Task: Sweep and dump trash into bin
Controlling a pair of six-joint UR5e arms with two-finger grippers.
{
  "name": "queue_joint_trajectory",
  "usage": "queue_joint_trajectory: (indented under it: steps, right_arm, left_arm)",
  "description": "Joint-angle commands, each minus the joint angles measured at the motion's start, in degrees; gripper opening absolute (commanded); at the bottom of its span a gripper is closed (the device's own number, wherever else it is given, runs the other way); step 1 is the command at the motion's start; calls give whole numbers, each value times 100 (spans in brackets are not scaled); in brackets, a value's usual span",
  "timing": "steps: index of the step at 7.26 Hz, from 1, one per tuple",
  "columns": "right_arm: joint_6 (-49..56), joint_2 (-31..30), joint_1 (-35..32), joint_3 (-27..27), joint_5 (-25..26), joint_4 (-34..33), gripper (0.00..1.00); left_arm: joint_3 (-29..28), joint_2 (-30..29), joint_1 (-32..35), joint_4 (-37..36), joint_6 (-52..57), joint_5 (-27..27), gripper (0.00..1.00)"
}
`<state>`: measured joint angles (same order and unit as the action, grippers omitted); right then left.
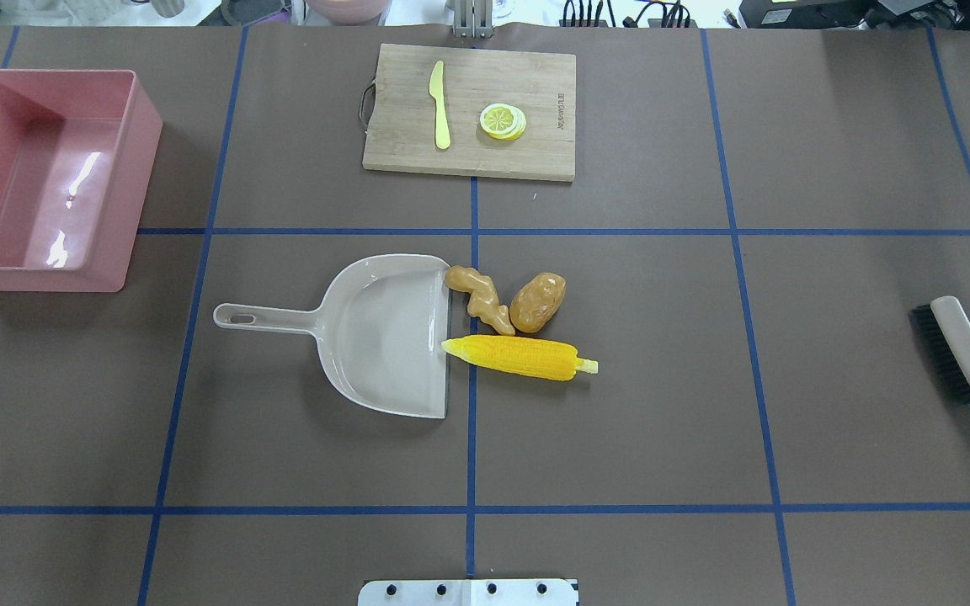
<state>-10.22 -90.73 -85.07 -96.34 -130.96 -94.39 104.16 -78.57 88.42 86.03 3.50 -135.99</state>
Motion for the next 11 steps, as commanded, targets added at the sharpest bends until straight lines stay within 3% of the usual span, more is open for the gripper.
queue_joint_trajectory:
  steps: [1, 8, 11]
  right_arm:
    - [-7, -6, 0, -8, 0, 0, 100]
    - [-7, -15, 0, 19, 0, 0, 100]
    - [-7, -15, 0, 19, 0, 0, 100]
  left_arm:
    - [8, 0, 0, -7, -7, 2, 99]
    - [157, -105, -26, 19, -60, 2, 99]
    - [227, -552, -140, 19, -60, -7, 99]
